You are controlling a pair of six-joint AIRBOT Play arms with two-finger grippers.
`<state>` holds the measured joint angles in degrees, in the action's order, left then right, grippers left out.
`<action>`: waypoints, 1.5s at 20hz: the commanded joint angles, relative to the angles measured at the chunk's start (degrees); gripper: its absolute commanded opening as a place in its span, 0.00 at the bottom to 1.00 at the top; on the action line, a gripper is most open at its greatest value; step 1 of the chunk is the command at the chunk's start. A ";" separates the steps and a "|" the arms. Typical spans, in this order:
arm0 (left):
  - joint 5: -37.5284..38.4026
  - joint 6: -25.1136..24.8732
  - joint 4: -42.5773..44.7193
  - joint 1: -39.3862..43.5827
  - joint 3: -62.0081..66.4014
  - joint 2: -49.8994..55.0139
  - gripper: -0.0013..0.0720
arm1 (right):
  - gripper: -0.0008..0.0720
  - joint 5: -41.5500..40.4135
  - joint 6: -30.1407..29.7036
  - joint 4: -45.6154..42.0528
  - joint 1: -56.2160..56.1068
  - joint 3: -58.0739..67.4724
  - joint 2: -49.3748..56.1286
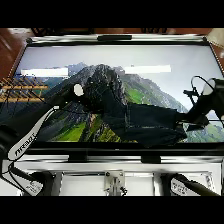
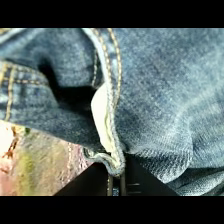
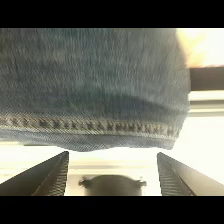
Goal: Fold the shirts.
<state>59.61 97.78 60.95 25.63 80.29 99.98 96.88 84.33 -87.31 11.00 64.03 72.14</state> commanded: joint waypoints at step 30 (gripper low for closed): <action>-3.58 -4.15 30.51 -0.76 41.16 -33.05 0.09 | 0.14 -40.17 -16.87 43.78 12.37 28.04 -27.28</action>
<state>62.85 90.89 87.85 25.02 112.12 75.83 66.89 69.17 -50.37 23.38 81.84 51.72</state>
